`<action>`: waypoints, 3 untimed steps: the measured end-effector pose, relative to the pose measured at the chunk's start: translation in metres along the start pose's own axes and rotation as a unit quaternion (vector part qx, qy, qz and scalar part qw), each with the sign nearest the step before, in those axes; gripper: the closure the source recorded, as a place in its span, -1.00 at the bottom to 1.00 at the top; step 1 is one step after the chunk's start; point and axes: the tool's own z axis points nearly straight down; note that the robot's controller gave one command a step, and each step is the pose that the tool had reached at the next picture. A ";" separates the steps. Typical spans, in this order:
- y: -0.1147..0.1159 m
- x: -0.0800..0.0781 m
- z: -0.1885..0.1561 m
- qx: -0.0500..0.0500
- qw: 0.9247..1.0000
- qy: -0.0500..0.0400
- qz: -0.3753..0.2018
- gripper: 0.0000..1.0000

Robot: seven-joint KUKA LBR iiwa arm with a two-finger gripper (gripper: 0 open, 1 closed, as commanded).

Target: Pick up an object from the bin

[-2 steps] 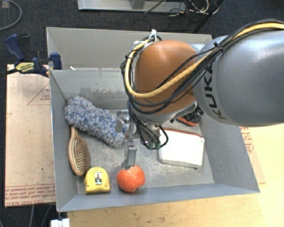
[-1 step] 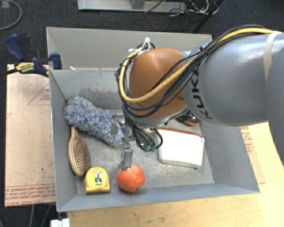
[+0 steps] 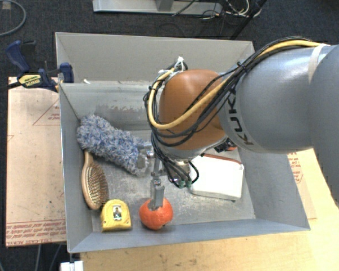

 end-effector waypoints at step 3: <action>-0.003 -0.017 -0.011 -0.002 0.998 -0.013 -0.064 -1.00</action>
Offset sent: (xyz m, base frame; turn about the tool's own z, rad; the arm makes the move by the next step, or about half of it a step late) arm 0.0242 0.0168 0.1267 -0.3158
